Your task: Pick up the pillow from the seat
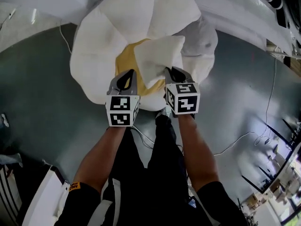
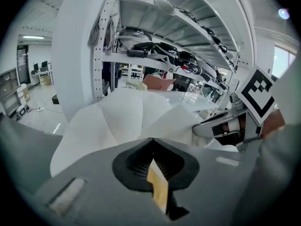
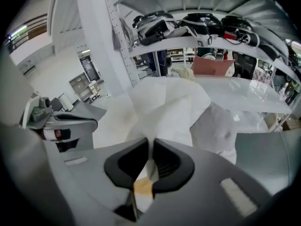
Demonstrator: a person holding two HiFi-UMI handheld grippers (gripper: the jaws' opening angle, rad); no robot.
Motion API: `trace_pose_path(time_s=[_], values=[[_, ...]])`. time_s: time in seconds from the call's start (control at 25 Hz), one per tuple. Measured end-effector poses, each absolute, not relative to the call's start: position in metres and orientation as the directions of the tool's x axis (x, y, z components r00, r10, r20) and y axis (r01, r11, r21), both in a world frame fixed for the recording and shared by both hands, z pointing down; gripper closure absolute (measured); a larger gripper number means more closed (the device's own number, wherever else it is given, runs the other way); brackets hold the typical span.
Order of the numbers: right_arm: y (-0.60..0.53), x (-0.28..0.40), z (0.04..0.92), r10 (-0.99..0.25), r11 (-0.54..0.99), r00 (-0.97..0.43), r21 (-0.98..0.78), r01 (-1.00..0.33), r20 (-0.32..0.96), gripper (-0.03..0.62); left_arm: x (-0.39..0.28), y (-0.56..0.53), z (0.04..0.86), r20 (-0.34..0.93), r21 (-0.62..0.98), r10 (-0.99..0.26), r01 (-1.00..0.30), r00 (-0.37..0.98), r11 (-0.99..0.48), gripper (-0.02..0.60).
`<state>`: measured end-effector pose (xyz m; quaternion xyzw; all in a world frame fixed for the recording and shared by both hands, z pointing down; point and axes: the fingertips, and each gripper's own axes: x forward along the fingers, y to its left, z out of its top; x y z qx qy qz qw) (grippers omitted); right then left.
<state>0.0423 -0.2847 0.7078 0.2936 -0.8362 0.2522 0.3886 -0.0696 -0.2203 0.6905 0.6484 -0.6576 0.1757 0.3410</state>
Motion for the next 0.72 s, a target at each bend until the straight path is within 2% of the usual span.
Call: trace_pose_path(time_s=[0.72], values=[[-0.211, 0.072, 0.491, -0.494, 0.614, -0.534, -0.160, -0.773, 0.686, 0.563, -0.032, -0.146, 0.500, 0.594, 0.284, -0.769, -0.956, 0.237, -0.075, 0.579]])
